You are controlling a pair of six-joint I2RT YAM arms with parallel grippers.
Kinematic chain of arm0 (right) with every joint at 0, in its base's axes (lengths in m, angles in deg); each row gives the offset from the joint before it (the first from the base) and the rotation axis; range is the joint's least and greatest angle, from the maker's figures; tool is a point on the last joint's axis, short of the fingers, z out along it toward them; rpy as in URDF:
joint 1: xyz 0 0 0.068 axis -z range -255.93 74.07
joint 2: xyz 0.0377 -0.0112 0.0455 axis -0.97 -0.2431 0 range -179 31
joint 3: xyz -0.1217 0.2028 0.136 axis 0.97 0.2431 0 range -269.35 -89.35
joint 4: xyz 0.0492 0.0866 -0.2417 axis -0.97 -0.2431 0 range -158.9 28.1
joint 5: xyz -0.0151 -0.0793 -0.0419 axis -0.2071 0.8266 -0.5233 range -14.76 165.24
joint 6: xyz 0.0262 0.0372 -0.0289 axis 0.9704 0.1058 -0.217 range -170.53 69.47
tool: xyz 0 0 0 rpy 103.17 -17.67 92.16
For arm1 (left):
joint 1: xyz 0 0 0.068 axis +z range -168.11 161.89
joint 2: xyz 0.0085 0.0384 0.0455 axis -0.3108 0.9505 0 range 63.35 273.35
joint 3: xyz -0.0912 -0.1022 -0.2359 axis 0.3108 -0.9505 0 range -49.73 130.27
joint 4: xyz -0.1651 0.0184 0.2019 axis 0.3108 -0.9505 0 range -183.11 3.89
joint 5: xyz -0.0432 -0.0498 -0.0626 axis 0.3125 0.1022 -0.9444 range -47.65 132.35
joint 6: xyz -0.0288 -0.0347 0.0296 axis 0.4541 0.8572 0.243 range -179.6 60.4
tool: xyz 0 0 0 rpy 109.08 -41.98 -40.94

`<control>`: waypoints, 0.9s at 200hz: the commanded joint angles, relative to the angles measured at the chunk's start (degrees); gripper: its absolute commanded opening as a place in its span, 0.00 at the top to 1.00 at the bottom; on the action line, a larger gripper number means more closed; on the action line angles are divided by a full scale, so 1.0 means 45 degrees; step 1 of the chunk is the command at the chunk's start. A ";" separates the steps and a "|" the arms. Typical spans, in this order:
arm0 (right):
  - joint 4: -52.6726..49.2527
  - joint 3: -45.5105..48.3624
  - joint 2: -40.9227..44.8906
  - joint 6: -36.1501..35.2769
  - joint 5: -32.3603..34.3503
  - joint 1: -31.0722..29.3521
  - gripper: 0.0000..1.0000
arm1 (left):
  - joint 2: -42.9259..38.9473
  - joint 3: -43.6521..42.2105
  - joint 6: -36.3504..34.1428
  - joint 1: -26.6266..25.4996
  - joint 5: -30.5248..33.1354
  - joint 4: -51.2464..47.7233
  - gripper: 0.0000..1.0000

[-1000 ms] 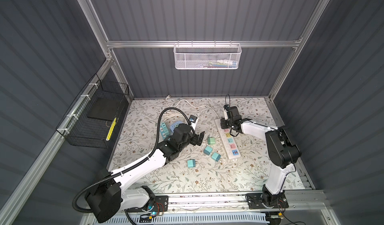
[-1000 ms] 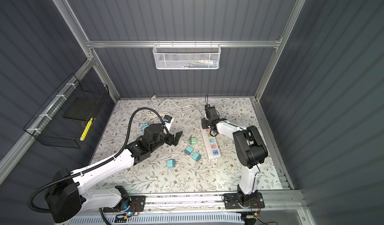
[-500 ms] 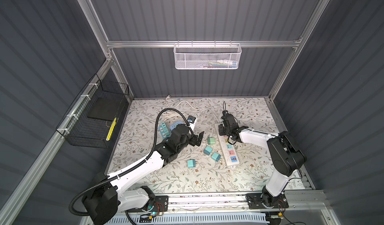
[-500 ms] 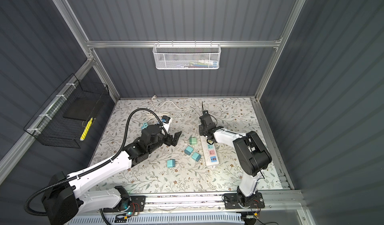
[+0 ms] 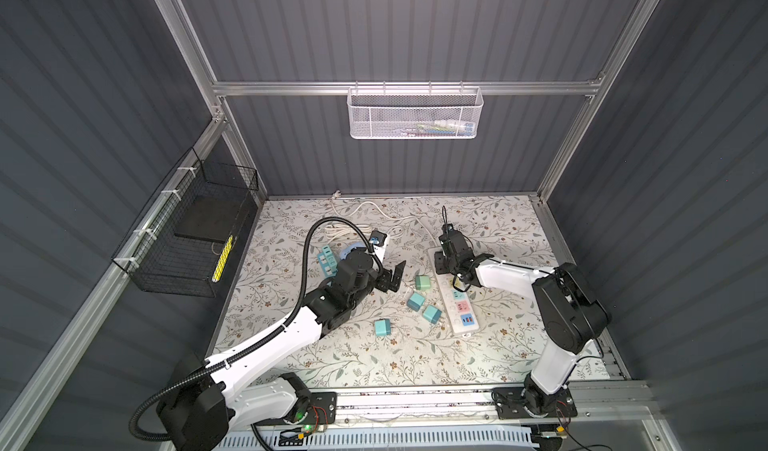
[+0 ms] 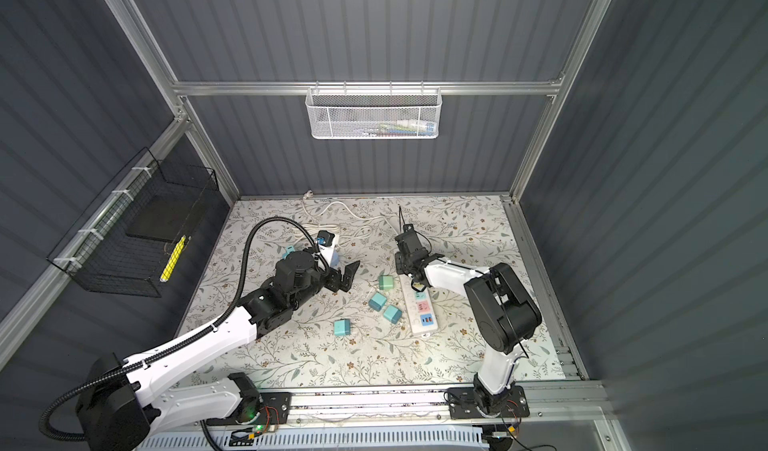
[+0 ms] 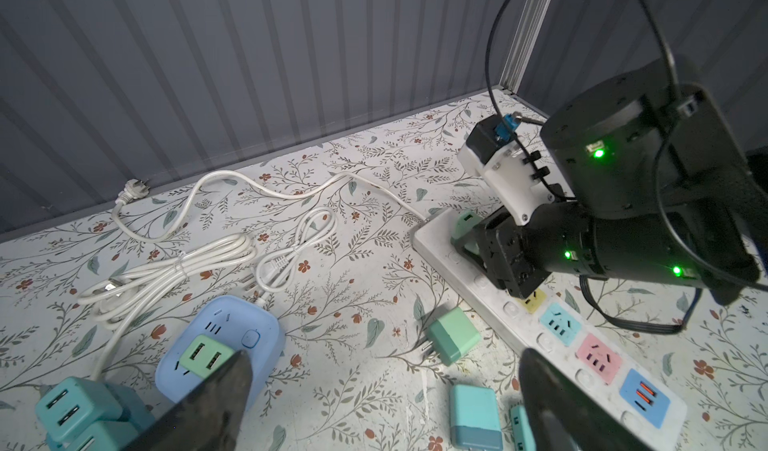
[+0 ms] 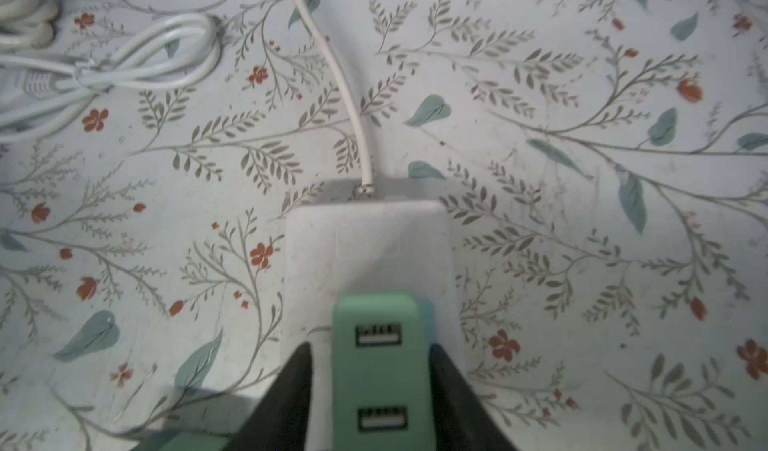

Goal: Insert the plug
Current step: 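Open right gripper and lift it off the plugged green adapter, then move left gripper over the loose teal adapters beside the strip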

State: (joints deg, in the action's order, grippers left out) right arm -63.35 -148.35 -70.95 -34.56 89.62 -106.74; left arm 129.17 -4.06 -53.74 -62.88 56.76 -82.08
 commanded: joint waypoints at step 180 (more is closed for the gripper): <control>-0.1559 0.0241 0.0653 0.0610 -0.1924 0.1963 0.35 | -0.1697 -0.0516 0.1021 0.0086 0.0117 -0.1130 0.00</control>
State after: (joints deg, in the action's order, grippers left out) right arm -69.84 -150.49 -66.97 -32.05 79.06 -98.35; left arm 122.09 -6.31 -50.09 -62.88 57.40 -85.95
